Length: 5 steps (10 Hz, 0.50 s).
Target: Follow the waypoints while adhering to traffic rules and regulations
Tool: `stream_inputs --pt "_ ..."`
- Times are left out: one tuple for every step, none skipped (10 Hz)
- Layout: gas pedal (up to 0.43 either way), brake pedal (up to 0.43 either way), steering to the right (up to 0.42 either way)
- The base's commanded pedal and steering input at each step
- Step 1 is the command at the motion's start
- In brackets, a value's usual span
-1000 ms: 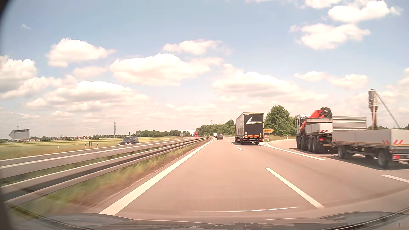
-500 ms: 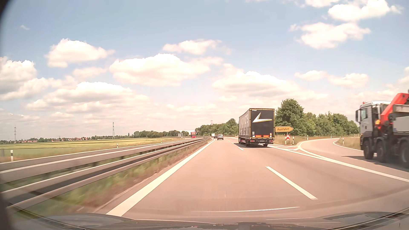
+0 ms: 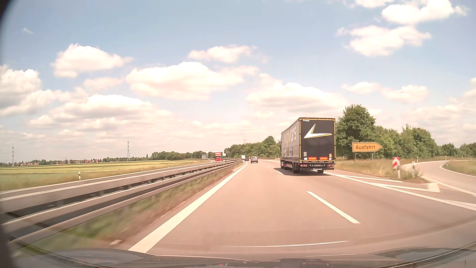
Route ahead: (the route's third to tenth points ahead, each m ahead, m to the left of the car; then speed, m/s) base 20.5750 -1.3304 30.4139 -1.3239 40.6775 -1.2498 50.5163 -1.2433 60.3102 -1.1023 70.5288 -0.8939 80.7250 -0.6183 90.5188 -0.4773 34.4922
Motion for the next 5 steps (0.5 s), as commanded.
stream_inputs --pt "0.280 0.012 -0.002" --pt "0.280 0.012 -0.002" --pt "0.280 0.006 -0.002" --pt "0.280 0.012 -0.002" --pt "0.280 0.012 -0.002"
